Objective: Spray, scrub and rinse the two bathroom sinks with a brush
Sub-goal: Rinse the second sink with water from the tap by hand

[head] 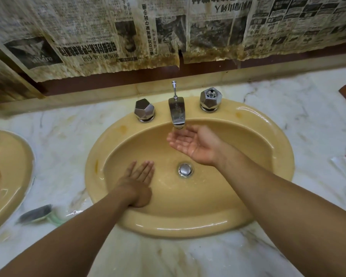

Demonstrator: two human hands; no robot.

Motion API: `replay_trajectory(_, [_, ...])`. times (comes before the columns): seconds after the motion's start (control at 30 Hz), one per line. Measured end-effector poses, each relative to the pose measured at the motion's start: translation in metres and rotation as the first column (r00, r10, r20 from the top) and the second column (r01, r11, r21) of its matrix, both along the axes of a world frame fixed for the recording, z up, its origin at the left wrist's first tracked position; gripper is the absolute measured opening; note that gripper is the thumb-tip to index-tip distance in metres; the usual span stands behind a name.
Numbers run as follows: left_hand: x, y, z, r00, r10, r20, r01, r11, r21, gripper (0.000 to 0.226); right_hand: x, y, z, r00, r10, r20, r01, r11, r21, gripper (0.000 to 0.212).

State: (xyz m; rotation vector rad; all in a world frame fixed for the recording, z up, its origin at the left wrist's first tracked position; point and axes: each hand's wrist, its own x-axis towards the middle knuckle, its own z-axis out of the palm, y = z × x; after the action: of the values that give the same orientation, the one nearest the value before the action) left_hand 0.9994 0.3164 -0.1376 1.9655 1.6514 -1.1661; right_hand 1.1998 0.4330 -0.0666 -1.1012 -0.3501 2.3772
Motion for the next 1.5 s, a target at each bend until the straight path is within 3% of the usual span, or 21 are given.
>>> replay_trajectory(0.07, [0.017, -0.002, 0.002, 0.992, 0.093, 0.079, -0.086, 0.992, -0.088, 0.069, -0.004, -0.021, 0.016, 0.926, 0.324, 0.195, -0.356, 0.92, 0.161, 0.041])
replay_trajectory(0.13, [0.043, -0.005, 0.014, 0.948, 0.212, 0.237, -0.143, 0.95, -0.279, 0.063, 0.003, -0.045, 0.033, 0.648, 0.547, 0.53, -0.73, 0.645, 0.226, 0.036])
replay_trajectory(0.2, [0.068, -0.009, 0.029, 0.841, 0.365, 0.398, -0.15, 0.866, -0.478, 0.057, 0.018, -0.055, 0.039, 0.354, 0.524, 0.775, -0.905, 0.4, 0.143, 0.034])
replay_trajectory(0.23, [0.078, -0.011, 0.038, 0.776, 0.442, 0.45, -0.154, 0.824, -0.545, 0.056, 0.026, -0.053, 0.039, 0.29, 0.47, 0.834, -0.919, 0.379, 0.106, 0.035])
replay_trajectory(0.3, [0.086, -0.014, 0.056, 0.705, 0.527, 0.474, -0.175, 0.778, -0.604, 0.055, 0.038, -0.04, 0.031, 0.378, 0.36, 0.853, -0.836, 0.529, 0.148, 0.036])
replay_trajectory(0.37, [0.078, -0.016, 0.066, 0.716, 0.538, 0.444, -0.18, 0.758, -0.627, 0.055, 0.041, -0.021, 0.015, 0.614, 0.22, 0.758, -0.594, 0.761, 0.26, 0.038])
replay_trajectory(0.43, [0.055, -0.017, 0.062, 0.794, 0.477, 0.376, -0.185, 0.78, -0.598, 0.058, 0.035, -0.006, 0.001, 0.844, 0.125, 0.522, -0.295, 0.92, 0.256, 0.041])
replay_trajectory(0.5, [0.022, -0.012, 0.047, 0.947, 0.223, 0.231, -0.124, 0.918, -0.377, 0.063, 0.027, -0.001, -0.006, 0.978, -0.006, 0.207, -0.015, 0.995, 0.099, 0.043])
replay_trajectory(0.57, [-0.009, -0.004, 0.038, 0.999, -0.019, -0.03, 0.015, 0.994, -0.104, 0.069, 0.013, -0.004, -0.005, 0.99, -0.144, 0.011, 0.144, 0.988, -0.054, 0.04])
replay_trajectory(0.6, [-0.018, -0.001, 0.034, 0.99, -0.074, -0.116, 0.07, 0.997, -0.04, 0.07, 0.006, -0.007, -0.003, 0.991, -0.133, -0.023, 0.131, 0.99, -0.061, 0.04])
replay_trajectory(0.67, [-0.019, 0.0, 0.024, 0.986, -0.059, -0.154, 0.057, 0.998, -0.019, 0.07, -0.006, -0.023, 0.01, 0.994, 0.108, -0.014, -0.108, 0.994, 0.031, 0.041])
replay_trajectory(0.77, [0.015, -0.011, 0.028, 0.978, 0.153, 0.138, -0.125, 0.973, -0.194, 0.066, -0.002, -0.052, 0.033, 0.753, 0.553, 0.357, -0.643, 0.734, 0.22, 0.037])
replay_trajectory(0.83, [0.043, -0.02, 0.04, 0.853, 0.356, 0.383, -0.195, 0.896, -0.399, 0.055, 0.016, -0.061, 0.039, 0.594, 0.444, 0.671, -0.748, 0.611, 0.259, 0.033])
replay_trajectory(0.93, [0.06, -0.028, 0.047, 0.701, 0.465, 0.542, -0.282, 0.877, -0.388, 0.039, 0.057, -0.056, 0.031, 0.59, 0.197, 0.783, -0.645, 0.699, 0.31, 0.033])
replay_trajectory(1.0, [0.055, -0.03, 0.048, 0.406, 0.626, 0.665, -0.549, 0.749, -0.37, 0.028, 0.084, -0.051, 0.021, 0.624, 0.081, 0.777, -0.51, 0.796, 0.327, 0.034])
replay_trajectory(1.07, [0.048, -0.023, 0.048, -0.061, 0.688, 0.724, -0.753, 0.444, -0.486, 0.024, 0.11, -0.052, 0.012, 0.585, 0.019, 0.811, -0.492, 0.803, 0.336, 0.033])
replay_trajectory(1.13, [0.044, -0.008, 0.048, -0.35, 0.617, 0.705, -0.783, 0.221, -0.582, 0.02, 0.132, -0.057, 0.006, 0.391, 0.028, 0.92, -0.715, 0.64, 0.284, 0.04])
replay_trajectory(1.2, [0.045, 0.014, 0.046, -0.54, 0.557, 0.631, -0.72, 0.084, -0.689, 0.023, 0.142, -0.064, 0.006, 0.082, 0.032, 0.996, -0.947, 0.313, 0.068, 0.046])
replay_trajectory(1.27, [0.051, 0.041, 0.047, -0.673, 0.529, 0.516, -0.608, 0.001, -0.794, 0.029, 0.14, -0.07, 0.006, -0.174, 0.031, 0.984, -0.983, 0.053, -0.176, 0.042])
replay_trajectory(1.33, [0.058, 0.066, 0.048, -0.744, 0.526, 0.411, -0.505, -0.041, -0.862, 0.033, 0.132, -0.073, 0.006, -0.327, 0.06, 0.943, -0.944, -0.064, -0.324, 0.045])
replay_trajectory(1.5, [0.068, 0.107, 0.052, -0.781, 0.559, 0.279, -0.367, -0.049, -0.929, 0.033, 0.124, -0.06, -0.016, -0.46, 0.179, 0.87, -0.884, -0.184, -0.429, 0.065])
